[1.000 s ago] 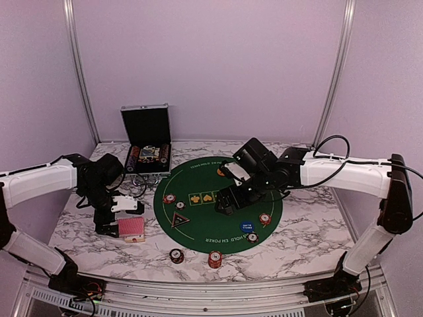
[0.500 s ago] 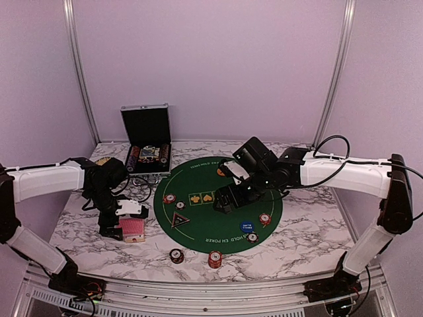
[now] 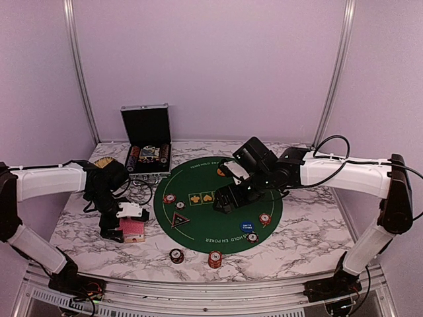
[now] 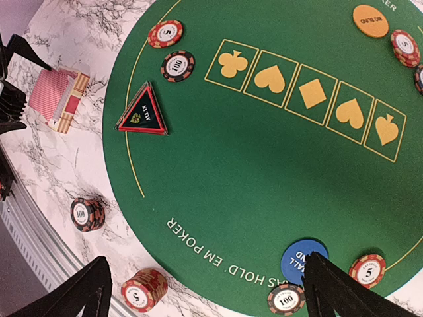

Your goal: Distribute texas hold em gaming equipment

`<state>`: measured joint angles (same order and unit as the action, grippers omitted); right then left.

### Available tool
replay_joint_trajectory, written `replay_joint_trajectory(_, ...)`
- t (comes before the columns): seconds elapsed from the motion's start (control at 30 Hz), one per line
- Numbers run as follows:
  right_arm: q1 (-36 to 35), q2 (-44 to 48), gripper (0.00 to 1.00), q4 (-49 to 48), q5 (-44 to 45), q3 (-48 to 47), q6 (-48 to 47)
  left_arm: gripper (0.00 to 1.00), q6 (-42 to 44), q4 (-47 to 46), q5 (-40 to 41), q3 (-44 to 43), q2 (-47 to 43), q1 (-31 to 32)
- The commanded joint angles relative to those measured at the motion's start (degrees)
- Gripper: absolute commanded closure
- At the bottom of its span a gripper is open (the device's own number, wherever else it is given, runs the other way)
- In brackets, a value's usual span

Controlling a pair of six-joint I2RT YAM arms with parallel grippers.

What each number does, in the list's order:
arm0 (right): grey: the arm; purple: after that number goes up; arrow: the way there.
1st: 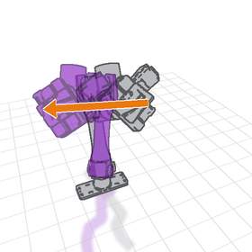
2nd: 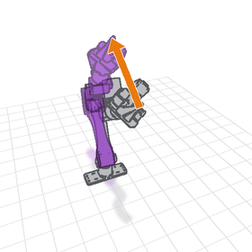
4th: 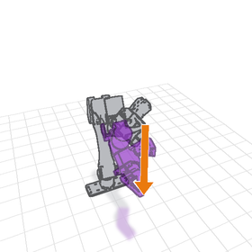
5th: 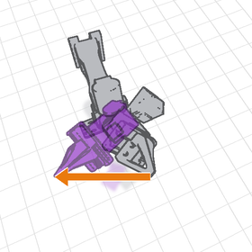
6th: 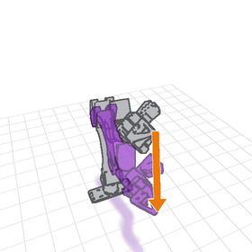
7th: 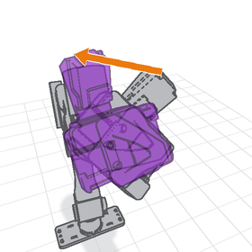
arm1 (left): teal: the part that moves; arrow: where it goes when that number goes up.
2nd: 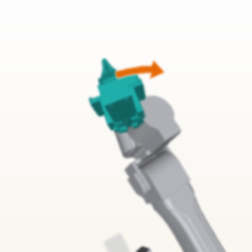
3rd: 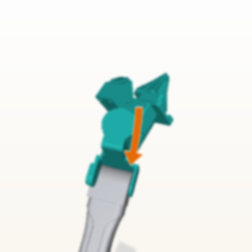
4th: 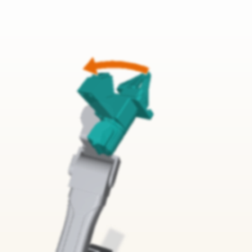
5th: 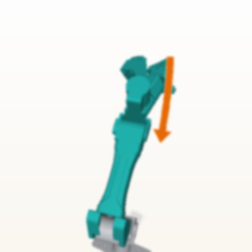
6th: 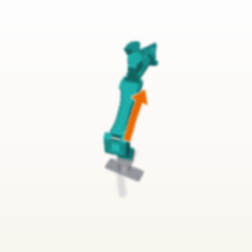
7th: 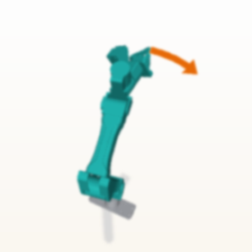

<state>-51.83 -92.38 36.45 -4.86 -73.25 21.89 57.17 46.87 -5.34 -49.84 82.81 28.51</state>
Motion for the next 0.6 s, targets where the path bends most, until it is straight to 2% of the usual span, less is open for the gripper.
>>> replay_joint_trajectory(0.0, 0.3, 0.6, 0.01, -1.1, -0.4, -0.1, 0.7, 0.01, 0.3, -1.2, -0.5, 0.6, 1.6, 0.2)
replay_joint_trajectory(0.33, 0.2, 0.8, 0.02, -1.1, -0.4, 0.0, 0.5, 0.01, 0.8, -1.2, 1.0, 1.9, 1.1, 0.2)
replay_joint_trajectory(0.57, 0.3, 0.3, 0.02, -1.2, -0.4, 0.0, 0.3, 0.01, -1.3, -1.3, 1.4, -0.5, -0.3, 0.2)
